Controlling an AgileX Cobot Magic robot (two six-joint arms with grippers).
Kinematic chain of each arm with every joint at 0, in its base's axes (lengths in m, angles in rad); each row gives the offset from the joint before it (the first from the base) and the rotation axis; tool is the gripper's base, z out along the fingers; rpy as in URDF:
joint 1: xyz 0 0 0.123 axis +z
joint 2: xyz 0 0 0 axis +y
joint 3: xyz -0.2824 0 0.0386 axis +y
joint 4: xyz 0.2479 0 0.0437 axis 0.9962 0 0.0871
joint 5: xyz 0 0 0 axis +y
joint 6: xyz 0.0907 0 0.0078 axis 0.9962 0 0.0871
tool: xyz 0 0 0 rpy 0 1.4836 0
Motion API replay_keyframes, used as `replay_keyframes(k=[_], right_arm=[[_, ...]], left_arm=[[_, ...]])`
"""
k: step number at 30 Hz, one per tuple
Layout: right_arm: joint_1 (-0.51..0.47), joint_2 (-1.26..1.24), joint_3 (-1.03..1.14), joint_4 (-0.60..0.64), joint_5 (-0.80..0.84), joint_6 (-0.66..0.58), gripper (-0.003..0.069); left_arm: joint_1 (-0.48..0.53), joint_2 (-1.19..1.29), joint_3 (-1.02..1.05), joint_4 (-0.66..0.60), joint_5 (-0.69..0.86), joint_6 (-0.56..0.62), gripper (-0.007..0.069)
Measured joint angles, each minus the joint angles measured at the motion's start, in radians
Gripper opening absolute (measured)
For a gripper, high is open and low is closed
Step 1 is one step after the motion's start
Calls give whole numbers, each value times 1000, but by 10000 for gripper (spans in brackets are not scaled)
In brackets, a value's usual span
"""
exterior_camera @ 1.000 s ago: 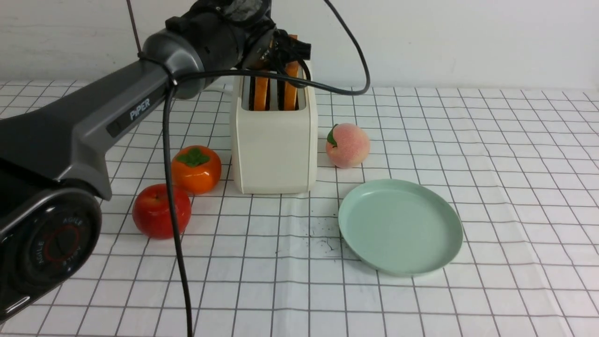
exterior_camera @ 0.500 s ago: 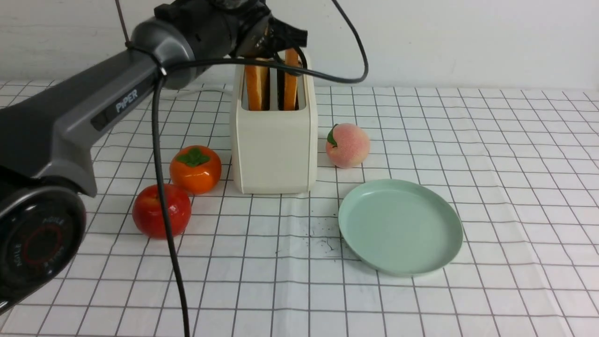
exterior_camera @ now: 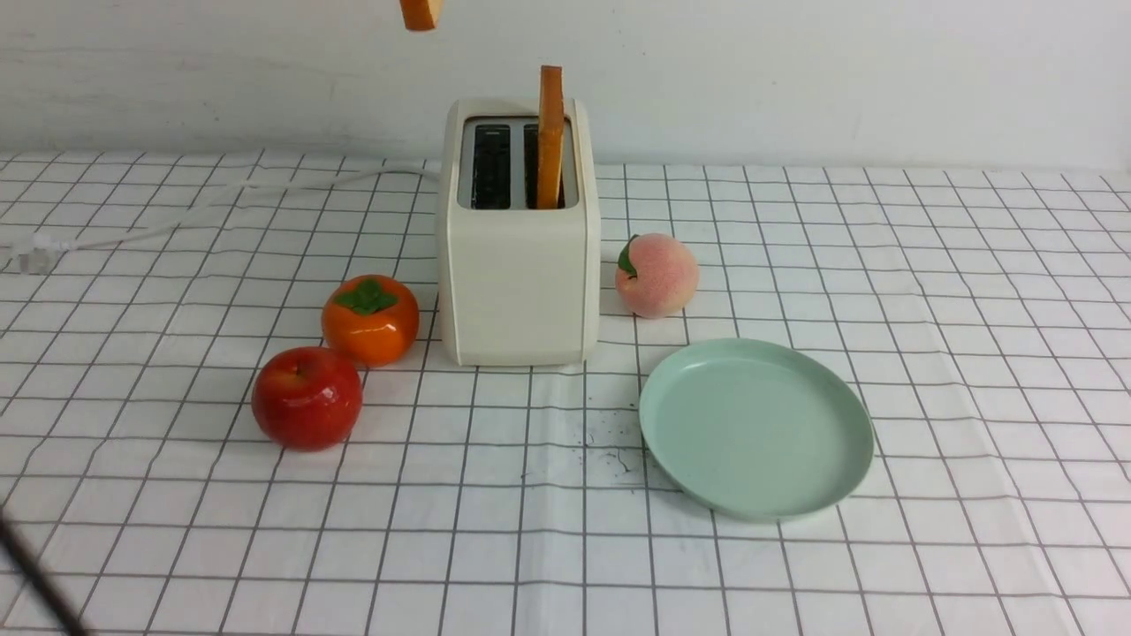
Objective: Take toasted bread from bread machine on white checkered table place on plate.
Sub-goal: 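Place the slice of bread on the plate with the left gripper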
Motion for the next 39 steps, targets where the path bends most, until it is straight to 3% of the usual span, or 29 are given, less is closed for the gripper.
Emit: replay_keyframes(k=[3,4,5,7,8,10,15,22,28,39], right_arm=[[0,0,0,0,0,0,240],[0,0,0,0,0,0,240],[0,0,0,0,0,0,240],[0,0,0,0,0,0,240],[0,0,0,0,0,0,240],[0,0,0,0,0,0,240],[0,0,0,0,0,0,240],[0,0,0,0,0,0,240],[0,0,0,0,0,0,240],[0,0,0,0,0,0,240]], left_arm=[[-17,-51,38,-275,135,169,101],[-17,-54,46,-296,153,180,101],[-17,-58,79,-448,204,255,101],[-17,-47,153,-671,231,382,101],[-17,-45,161,-709,231,406,101],[-29,-9,267,-911,193,545,101],[-59,90,415,-1131,35,724,101],[-72,257,444,-1442,-147,1037,101],[-76,343,444,-1582,-206,1235,101],[-76,424,444,-1596,-307,1278,101]])
